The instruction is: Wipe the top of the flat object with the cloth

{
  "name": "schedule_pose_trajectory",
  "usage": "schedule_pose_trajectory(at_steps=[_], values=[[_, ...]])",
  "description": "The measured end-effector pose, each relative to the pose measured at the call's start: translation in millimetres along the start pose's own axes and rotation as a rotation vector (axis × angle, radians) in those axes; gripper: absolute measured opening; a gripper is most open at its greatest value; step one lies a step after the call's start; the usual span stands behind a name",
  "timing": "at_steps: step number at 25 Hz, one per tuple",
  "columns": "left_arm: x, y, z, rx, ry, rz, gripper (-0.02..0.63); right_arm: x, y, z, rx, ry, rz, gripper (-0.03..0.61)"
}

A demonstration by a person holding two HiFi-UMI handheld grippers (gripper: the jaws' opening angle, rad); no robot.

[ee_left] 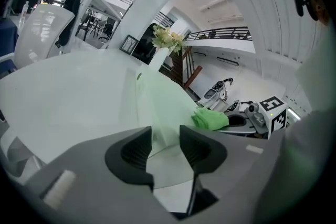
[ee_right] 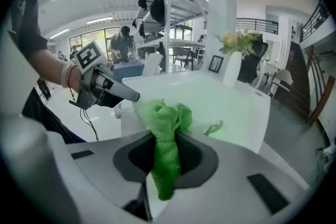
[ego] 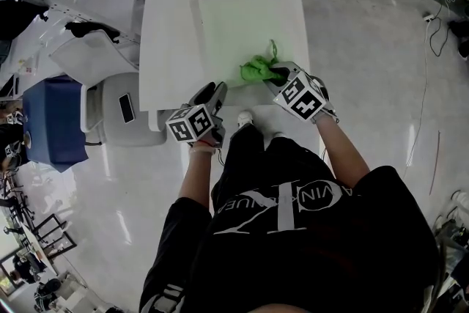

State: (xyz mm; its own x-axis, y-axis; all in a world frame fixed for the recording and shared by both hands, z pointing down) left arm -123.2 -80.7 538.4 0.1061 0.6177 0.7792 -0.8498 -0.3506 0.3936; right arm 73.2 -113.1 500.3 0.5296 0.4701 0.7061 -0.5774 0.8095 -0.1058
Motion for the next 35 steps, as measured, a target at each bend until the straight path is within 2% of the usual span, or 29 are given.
schedule_pose_trajectory(at_steps=[19,27,30,33,35], values=[[0,-4,-2,-0.037,-0.018,-0.01,0.177,45,-40,-52,0.164,-0.026,0.161,0.06],[0,-7,-1,-0.041,-0.025,0.006,0.178,49,-46,-58,0.165,-0.019,0.248,0.06],[-5,-7,-5,-0.041,-0.094,0.034,0.16,44,-55,-68,0.196,-0.052,0.322,0.06],[-17,-4,-19,-0.111,-0.22,0.107,0.082,32,-66,-80,0.232,-0.167,0.361,0.06],[-27,-2,-24,-0.14,-0.261,0.164,0.04,25,-72,-83,0.249,-0.211,0.356,0.06]])
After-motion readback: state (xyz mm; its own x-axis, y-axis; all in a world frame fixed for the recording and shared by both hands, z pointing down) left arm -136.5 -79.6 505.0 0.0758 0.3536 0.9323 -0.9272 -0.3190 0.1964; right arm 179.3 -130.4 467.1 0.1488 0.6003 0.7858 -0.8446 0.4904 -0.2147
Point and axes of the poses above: the fingertips, and each gripper's own axes: z forward along the fingers, y to its left, x out of its underside, the point moved 6 cm from there along -z, backward along the fingers, and after that the axes turned 13 degrees about z, right-handed, at the moved point
